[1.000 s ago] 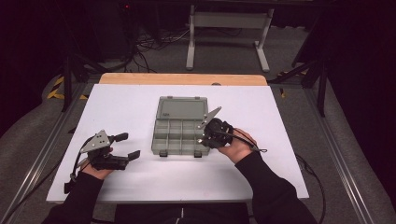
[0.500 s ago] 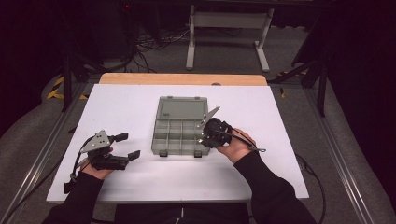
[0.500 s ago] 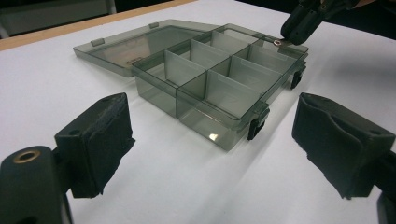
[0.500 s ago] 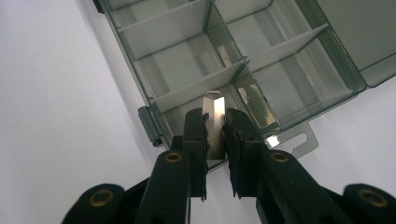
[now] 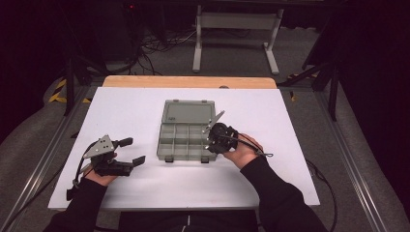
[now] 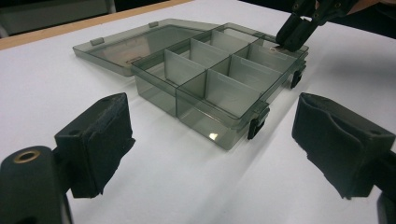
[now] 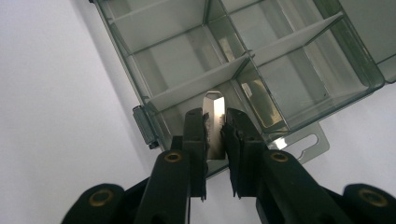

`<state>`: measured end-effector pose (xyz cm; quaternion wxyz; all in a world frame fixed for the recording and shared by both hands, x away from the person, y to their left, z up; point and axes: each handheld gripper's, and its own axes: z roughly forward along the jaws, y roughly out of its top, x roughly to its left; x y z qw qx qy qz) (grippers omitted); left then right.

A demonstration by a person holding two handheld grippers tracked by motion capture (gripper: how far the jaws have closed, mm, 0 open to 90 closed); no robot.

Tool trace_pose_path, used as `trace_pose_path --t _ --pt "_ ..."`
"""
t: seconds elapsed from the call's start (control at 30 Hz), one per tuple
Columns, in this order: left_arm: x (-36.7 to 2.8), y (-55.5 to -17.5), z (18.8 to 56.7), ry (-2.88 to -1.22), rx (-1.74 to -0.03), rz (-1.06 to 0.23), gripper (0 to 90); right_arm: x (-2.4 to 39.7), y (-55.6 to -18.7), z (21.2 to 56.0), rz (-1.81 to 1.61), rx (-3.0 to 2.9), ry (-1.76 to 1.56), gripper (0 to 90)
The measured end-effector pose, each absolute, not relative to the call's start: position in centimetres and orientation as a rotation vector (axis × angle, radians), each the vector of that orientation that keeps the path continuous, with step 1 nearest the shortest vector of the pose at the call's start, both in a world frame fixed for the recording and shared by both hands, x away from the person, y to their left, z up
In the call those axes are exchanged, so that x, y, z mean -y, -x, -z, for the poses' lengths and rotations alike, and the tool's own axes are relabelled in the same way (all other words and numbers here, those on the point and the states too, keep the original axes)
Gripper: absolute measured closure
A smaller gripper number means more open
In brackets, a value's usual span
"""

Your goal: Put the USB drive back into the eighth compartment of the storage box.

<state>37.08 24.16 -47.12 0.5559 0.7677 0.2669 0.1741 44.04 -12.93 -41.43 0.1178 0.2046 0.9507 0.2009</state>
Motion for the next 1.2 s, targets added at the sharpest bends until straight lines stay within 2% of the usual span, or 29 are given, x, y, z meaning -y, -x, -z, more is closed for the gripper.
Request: trace_pose_path --t 1.0,1.2 --pt "-23.9 -37.3 47.3 -1.818 -0.618 -0.391 11.2 12.4 -44.0 41.7 -0.583 -2.802 -0.58 76.3" --pt "-24.0 -37.6 47.0 -1.785 -0.615 -0.373 6.0 13.3 -43.7 40.8 -0.636 -2.766 -0.584 83.3"
